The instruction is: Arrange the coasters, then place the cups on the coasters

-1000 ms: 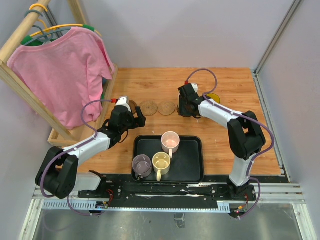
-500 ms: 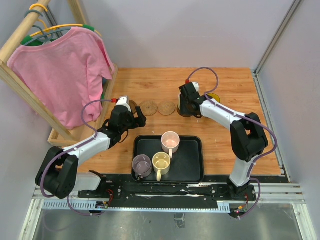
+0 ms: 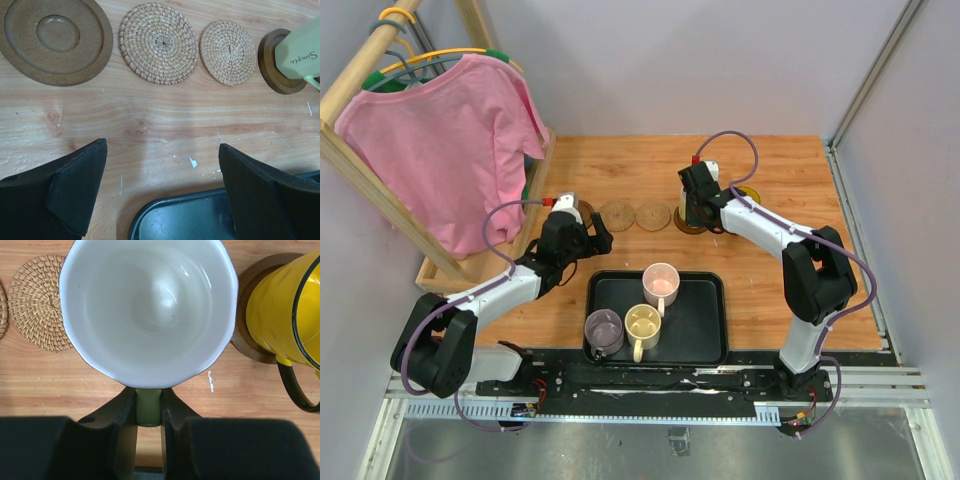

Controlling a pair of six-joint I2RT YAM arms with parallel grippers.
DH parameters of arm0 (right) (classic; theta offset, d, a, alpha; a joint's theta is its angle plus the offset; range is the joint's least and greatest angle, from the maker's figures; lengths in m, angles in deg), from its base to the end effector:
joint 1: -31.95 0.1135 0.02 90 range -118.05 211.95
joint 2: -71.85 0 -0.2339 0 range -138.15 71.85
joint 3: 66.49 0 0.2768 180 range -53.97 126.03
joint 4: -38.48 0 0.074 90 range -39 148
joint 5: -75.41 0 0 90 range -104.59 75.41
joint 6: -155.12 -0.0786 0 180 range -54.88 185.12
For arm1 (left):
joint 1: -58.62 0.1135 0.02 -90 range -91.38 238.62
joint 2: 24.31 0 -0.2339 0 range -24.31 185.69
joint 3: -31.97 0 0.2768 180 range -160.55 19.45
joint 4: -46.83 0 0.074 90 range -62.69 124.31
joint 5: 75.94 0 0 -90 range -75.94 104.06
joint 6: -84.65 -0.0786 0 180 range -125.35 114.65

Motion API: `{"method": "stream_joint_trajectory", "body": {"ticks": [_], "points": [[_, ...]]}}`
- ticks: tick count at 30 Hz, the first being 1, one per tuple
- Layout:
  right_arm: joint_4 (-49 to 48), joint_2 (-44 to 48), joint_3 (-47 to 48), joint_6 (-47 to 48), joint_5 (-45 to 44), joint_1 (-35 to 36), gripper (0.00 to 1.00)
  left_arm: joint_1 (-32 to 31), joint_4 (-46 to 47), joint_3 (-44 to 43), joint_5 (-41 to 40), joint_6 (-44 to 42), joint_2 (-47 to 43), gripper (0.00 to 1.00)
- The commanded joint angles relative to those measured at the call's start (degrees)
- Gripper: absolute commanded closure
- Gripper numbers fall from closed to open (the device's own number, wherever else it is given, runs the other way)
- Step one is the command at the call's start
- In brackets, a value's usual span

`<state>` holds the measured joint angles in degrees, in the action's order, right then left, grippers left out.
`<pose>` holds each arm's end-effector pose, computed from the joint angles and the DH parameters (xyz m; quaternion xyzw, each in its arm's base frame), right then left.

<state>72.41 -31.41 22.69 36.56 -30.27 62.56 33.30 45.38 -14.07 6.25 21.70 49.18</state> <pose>0.3915 0.2069 0.1626 0.0323 0.9256 0.0645 0.3715 0.3048 -0.1324 0.1368 -0.0476 0.8586 -0.1711 0.4809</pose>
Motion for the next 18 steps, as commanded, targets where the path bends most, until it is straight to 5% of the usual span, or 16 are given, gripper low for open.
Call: {"method": "stream_joint_trajectory", "body": {"ticks": [1,18], "points": [[1.83,0.80,0.68,-0.12,-2.96,0.10,0.97,-0.52,2.09,0.82,0.07,0.11,0.41,0.03],[2.43,2.06,-0.24,0.52,-3.01,0.41,0.91,-0.52,2.42,0.82,0.46,0.64,0.69,0.03]]}}
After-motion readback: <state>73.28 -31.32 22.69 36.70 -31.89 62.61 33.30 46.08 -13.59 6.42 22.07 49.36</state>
